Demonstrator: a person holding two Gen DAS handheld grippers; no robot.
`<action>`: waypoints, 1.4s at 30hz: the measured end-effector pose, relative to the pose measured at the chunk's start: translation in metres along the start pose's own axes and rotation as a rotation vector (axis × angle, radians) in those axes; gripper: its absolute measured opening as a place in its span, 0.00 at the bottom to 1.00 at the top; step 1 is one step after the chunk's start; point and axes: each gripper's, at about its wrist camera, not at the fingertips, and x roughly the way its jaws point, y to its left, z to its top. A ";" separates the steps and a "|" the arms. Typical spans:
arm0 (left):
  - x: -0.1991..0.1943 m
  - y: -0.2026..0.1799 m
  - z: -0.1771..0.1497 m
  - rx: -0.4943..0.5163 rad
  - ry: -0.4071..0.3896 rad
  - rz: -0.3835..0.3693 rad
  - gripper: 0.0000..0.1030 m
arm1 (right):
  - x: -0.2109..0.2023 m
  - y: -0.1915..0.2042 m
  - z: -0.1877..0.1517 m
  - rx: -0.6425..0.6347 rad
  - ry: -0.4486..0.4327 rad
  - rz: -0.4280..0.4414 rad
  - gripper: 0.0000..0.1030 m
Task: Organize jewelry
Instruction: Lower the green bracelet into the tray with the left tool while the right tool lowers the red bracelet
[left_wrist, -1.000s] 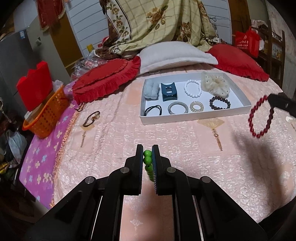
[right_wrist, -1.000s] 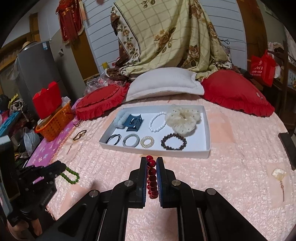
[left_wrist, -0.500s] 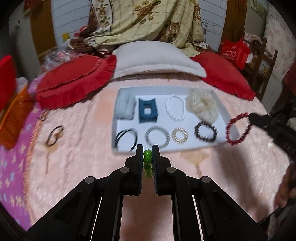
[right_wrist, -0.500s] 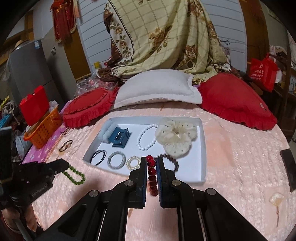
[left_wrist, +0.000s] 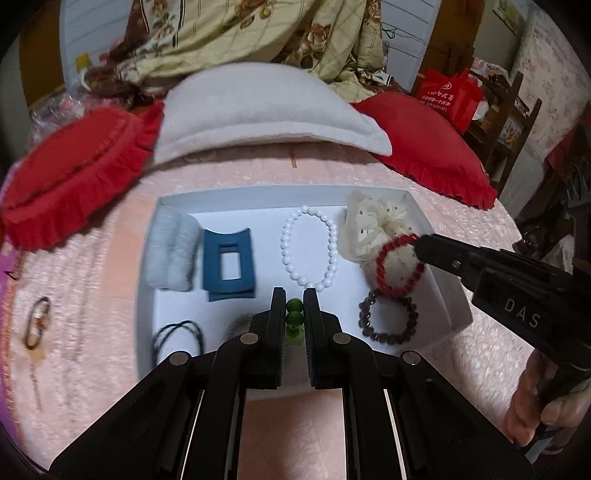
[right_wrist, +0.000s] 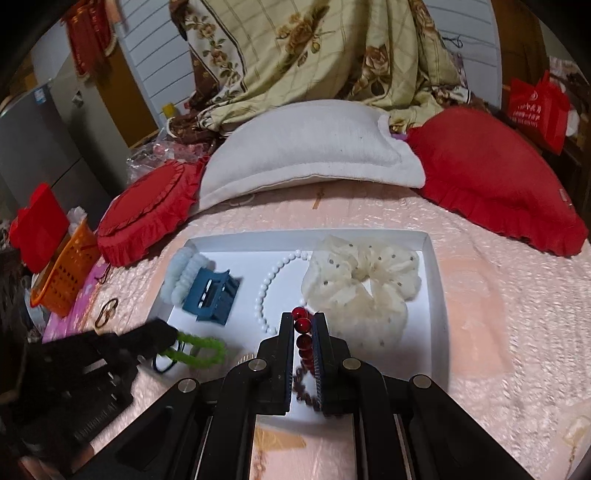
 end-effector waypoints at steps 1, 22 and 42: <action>0.007 0.001 0.001 -0.012 0.011 -0.008 0.08 | 0.006 -0.001 0.004 0.018 0.008 0.015 0.09; 0.043 0.017 -0.008 -0.067 0.083 -0.007 0.13 | 0.063 -0.025 -0.009 0.077 0.113 0.008 0.09; -0.069 0.051 -0.106 -0.143 -0.085 0.194 0.31 | 0.045 0.049 -0.064 -0.084 0.105 -0.011 0.27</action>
